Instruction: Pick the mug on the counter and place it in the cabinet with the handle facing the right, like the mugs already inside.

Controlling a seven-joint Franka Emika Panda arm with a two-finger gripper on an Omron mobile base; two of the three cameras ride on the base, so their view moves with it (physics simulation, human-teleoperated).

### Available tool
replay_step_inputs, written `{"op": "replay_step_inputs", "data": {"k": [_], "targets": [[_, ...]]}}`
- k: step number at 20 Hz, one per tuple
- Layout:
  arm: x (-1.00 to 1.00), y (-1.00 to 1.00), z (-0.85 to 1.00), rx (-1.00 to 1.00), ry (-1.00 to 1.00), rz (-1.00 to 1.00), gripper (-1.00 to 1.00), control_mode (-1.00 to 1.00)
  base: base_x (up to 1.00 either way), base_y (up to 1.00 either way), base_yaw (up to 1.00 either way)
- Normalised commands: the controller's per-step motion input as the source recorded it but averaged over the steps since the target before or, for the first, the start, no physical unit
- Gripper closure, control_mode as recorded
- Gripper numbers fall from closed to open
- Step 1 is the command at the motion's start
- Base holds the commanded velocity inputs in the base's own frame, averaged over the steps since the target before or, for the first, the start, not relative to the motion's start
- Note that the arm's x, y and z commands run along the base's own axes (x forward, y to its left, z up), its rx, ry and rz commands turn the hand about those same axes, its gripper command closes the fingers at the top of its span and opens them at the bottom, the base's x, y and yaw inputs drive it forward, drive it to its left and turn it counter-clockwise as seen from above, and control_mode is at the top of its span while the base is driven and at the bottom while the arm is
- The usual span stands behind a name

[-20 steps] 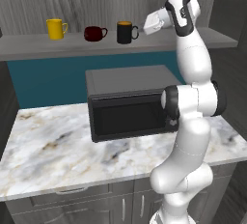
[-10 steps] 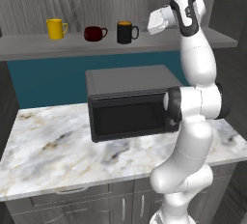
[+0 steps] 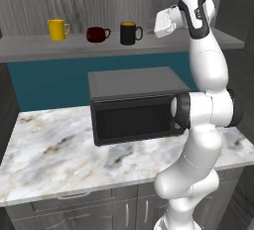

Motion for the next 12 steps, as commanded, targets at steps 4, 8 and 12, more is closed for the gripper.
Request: {"op": "replay_step_inputs", "data": {"k": [4, 8, 12], "targets": [[-0.25, 0.0, 0.0, 0.0, -0.04, 0.0, -1.0, -1.0, 0.0, 0.0, 0.0], [-0.24, 0.0, 0.0, 0.0, -0.02, 0.0, -1.0, -1.0, 0.0, 0.0, 0.0], [-0.34, 0.0, 0.0, 0.0, -0.03, 0.0, -1.0, -1.0, 0.0, 0.0, 0.0]]}}
